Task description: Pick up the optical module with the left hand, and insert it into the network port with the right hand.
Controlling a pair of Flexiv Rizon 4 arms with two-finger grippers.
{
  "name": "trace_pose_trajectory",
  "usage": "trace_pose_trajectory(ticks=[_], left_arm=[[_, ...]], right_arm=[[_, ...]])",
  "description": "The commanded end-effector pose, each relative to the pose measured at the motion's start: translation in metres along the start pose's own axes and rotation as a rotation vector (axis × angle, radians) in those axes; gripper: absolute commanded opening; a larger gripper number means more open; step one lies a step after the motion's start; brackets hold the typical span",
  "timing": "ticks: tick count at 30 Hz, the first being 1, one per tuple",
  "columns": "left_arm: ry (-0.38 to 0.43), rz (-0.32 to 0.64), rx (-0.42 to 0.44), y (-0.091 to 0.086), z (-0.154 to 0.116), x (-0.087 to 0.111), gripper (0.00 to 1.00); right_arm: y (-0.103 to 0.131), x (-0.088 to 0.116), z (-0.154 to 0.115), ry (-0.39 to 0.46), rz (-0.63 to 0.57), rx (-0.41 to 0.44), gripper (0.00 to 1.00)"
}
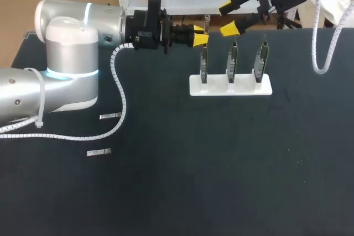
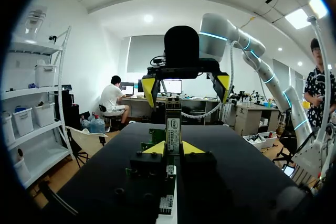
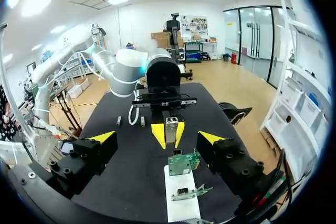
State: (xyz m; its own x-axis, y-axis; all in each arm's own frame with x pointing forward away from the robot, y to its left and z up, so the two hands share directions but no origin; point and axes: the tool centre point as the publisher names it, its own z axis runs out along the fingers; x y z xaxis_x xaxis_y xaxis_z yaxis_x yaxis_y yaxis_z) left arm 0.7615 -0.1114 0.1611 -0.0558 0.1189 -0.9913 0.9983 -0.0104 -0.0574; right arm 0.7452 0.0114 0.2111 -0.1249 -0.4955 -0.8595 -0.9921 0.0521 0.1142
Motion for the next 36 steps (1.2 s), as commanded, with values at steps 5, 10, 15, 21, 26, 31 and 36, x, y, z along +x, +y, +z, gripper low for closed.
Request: trace_pose_trajectory(ticks=[5, 10, 15, 21, 26, 31, 36], left_arm=[[-0.003, 0.002, -0.002, 0.0, 0.0, 0.001, 0.0], [-0.003, 0.002, -0.002, 0.0, 0.0, 0.001, 0.0], [-0.003, 0.002, -0.002, 0.0, 0.0, 0.001, 0.0], [-0.003, 0.002, -0.002, 0.0, 0.0, 0.001, 0.0], [-0.003, 0.002, -0.002, 0.0, 0.0, 0.001, 0.0], [-0.003, 0.002, -0.002, 0.0, 0.0, 0.001, 0.0], [-0.003, 0.002, -0.002, 0.0, 0.0, 0.001, 0.0]], right_arm=[[-0.009, -0.006, 0.008, 0.014, -0.03, -0.036, 1.0], [-0.013, -0.008, 0.011, 0.019, -0.042, -0.043, 1.0], [-0.017, -0.01, 0.014, 0.022, -0.044, -0.048, 1.0], [-0.019, -0.01, 0.021, 0.024, -0.029, -0.061, 1.0], [-0.019, -0.01, 0.025, 0.022, -0.025, -0.072, 1.0], [-0.02, -0.012, 0.03, 0.022, -0.027, -0.083, 1.0], [-0.022, -0.014, 0.03, 0.015, -0.026, -0.076, 1.0]])
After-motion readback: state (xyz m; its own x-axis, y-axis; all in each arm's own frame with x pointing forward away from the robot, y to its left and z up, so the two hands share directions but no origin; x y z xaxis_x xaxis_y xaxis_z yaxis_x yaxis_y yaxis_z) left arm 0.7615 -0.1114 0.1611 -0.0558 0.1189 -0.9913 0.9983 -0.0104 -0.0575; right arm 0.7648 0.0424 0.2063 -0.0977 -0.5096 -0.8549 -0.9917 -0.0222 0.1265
